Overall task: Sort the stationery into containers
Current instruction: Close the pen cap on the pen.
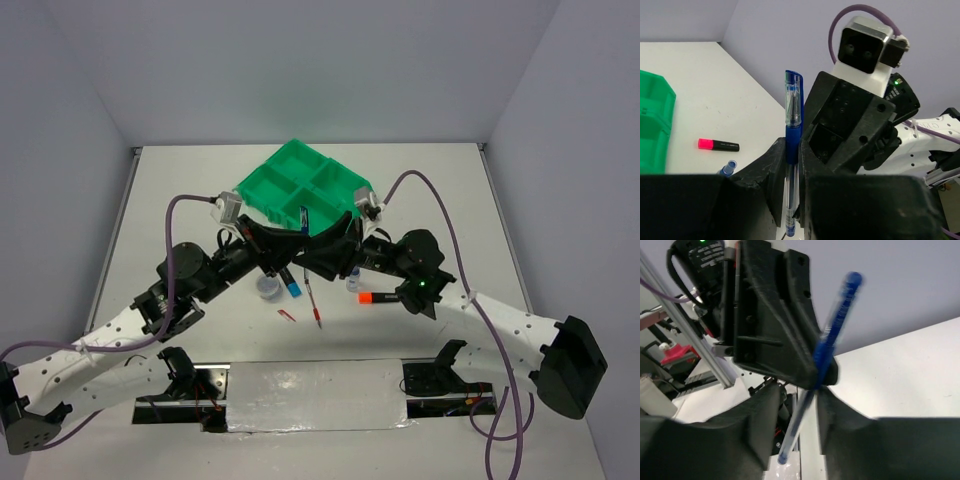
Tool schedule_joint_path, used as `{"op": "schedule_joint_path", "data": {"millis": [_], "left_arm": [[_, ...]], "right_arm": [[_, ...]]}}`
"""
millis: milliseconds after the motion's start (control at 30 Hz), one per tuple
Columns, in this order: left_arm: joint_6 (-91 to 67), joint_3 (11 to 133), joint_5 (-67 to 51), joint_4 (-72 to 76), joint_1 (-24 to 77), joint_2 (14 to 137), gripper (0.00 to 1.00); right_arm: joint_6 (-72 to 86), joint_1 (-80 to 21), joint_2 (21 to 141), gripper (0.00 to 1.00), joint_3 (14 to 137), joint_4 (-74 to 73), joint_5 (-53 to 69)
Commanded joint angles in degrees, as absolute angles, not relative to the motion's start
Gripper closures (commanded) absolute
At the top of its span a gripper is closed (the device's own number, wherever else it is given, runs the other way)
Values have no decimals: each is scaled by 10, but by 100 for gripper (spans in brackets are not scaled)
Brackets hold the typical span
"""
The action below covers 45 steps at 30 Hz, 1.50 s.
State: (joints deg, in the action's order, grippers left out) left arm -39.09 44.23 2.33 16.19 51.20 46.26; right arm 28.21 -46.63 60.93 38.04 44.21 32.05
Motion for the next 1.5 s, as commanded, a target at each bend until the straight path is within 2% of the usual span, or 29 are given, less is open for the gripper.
{"op": "schedule_joint_path", "data": {"millis": [0, 33, 133, 167, 233, 267, 300, 333, 367, 400, 467, 600, 800, 1033, 1067, 1100, 1333, 1467], "left_arm": [[-371, 438, 4, 183, 515, 450, 100], [-371, 439, 4, 181, 515, 448, 100], [-366, 441, 4, 177, 514, 449, 100], [-364, 445, 4, 175, 514, 450, 100], [-359, 450, -7, 164, 514, 454, 98], [-357, 455, -10, 160, 514, 455, 90], [-353, 457, -18, 151, 514, 454, 58], [-352, 461, -22, 141, 514, 454, 46], [-348, 475, -28, 129, 514, 454, 25], [-337, 483, -32, 117, 515, 454, 15], [-322, 510, -47, 76, 514, 459, 1], [-271, 554, -42, 16, 513, 461, 1], [-214, 622, -40, 13, 514, 489, 2], [-204, 662, -33, 12, 512, 541, 9], [-207, 664, -36, 10, 513, 545, 16], [-207, 664, -40, 10, 512, 547, 19], [-213, 643, -74, 18, 512, 545, 28], [-216, 628, -89, 31, 512, 532, 38]], "right_arm": [[283, -471, 617, 61, 403, 481, 342], [280, -470, 618, 75, 399, 481, 339], [275, -470, 615, 91, 399, 468, 336], [272, -470, 612, 100, 402, 461, 333], [258, -470, 607, 100, 403, 447, 335], [252, -470, 602, 100, 403, 440, 335], [241, -470, 599, 100, 402, 429, 330], [239, -471, 595, 100, 401, 423, 323], [230, -470, 588, 100, 406, 393, 310], [226, -471, 585, 100, 410, 383, 304], [220, -470, 579, 100, 406, 382, 300], [214, -469, 576, 100, 410, 362, 296], [243, -470, 593, 100, 412, 396, 367], [264, -470, 588, 100, 410, 412, 404], [264, -471, 588, 100, 410, 410, 407], [263, -470, 588, 100, 410, 408, 408], [258, -470, 584, 100, 416, 391, 412], [258, -468, 588, 100, 420, 389, 413]]}}
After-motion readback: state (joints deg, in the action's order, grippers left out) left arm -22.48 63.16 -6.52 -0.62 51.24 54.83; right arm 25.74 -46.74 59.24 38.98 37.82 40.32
